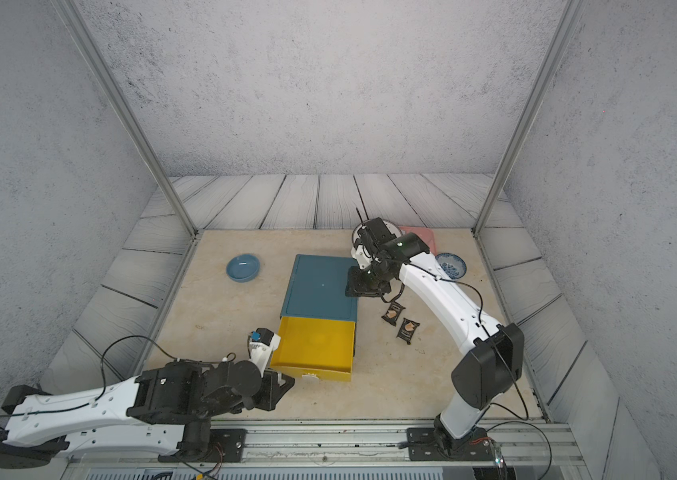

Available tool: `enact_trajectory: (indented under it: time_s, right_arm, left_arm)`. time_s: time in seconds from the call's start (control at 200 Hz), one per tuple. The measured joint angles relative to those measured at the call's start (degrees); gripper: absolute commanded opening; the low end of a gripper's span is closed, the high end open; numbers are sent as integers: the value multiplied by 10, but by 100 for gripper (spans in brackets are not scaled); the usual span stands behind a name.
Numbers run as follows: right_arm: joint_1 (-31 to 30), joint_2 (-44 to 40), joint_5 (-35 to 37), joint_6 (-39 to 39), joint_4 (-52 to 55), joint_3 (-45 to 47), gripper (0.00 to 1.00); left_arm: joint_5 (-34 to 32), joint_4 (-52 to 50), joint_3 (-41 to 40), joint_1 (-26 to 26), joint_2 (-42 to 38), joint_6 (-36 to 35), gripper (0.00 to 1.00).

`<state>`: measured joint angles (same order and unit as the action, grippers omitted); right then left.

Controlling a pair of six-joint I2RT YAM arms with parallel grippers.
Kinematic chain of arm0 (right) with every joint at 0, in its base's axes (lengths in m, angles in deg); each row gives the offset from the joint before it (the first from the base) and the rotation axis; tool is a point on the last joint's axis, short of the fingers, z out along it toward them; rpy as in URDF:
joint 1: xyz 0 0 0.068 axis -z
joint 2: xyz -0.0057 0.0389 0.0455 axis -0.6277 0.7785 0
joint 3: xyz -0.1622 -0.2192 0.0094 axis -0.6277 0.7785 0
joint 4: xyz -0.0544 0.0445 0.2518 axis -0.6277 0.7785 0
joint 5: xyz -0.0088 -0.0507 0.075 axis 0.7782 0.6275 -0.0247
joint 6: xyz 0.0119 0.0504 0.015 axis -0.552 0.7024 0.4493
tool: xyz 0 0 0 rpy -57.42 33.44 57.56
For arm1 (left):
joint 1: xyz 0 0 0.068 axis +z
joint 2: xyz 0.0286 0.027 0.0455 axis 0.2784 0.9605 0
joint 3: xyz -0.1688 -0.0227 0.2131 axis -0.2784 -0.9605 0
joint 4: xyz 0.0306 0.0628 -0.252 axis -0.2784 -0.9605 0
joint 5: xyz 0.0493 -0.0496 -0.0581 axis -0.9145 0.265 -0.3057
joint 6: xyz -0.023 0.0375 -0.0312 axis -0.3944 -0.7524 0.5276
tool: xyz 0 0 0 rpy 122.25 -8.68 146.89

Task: Take the cookies out of the drawer
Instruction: Close the drawer in the storage box.

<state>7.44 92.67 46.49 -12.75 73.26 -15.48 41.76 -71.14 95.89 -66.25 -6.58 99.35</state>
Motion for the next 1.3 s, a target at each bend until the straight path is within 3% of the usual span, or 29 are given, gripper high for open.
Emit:
enact_trajectory:
  time_s: [0.27, 0.656, 1.031, 1.301]
  right_arm:
    - [-1, 1, 0, 2, 2, -2, 40]
    - [-1, 7, 0, 0, 10, -10, 37]
    - [-1, 7, 0, -3, 12, -11, 36]
    - [-1, 7, -2, -5, 12, -11, 36]
  left_arm:
    - [-107, 23, -35, -1, -2, 67, 3]
    - [-197, 120, -32, 6, 72, 81, 6]
    - [-179, 214, -49, 110, 97, 71, 7]
    - [-158, 279, -50, 131, 162, 68, 13]
